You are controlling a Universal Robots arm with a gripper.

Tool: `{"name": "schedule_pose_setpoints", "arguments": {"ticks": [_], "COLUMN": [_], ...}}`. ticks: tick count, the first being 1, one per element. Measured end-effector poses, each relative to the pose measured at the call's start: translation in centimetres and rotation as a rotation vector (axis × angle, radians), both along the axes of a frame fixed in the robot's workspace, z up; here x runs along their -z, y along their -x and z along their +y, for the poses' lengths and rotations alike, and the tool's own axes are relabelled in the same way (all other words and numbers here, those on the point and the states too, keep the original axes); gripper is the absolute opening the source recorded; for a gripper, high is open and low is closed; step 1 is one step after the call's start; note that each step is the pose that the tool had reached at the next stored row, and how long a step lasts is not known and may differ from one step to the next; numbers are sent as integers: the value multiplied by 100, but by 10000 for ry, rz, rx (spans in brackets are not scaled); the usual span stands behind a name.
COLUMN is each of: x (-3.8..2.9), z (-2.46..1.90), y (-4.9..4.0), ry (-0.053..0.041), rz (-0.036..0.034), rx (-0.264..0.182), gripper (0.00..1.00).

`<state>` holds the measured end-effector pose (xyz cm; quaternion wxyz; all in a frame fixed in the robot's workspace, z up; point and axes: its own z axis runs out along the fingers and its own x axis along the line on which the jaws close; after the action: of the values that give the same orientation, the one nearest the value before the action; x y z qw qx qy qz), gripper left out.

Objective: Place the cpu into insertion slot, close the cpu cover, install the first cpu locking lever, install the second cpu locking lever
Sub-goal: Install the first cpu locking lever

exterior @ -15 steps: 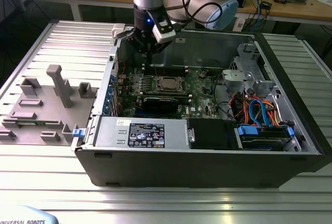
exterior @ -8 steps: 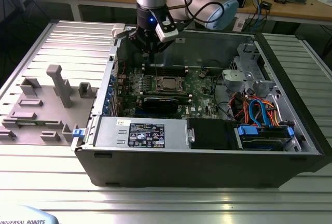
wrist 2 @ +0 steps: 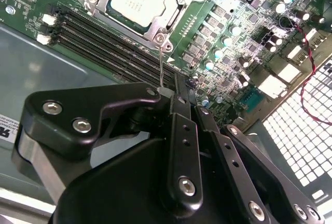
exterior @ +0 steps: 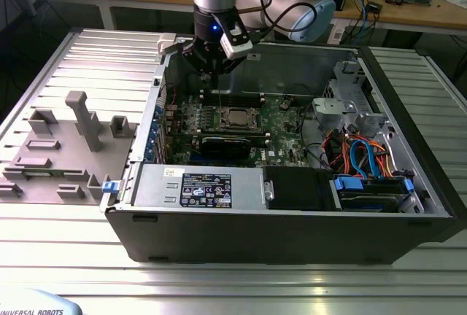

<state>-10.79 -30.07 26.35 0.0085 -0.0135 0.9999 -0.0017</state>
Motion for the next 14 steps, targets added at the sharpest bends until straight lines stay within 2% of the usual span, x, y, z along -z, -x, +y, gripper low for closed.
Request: {"name": "schedule_pose_setpoints", "arguments": {"ticks": [7, 14], "x": [0, 0], "z": [0, 0], "y": [-9, -66], "ry": [0, 0], "rz": [0, 0], "rx": [-1, 2], "gripper": [11, 11]}}
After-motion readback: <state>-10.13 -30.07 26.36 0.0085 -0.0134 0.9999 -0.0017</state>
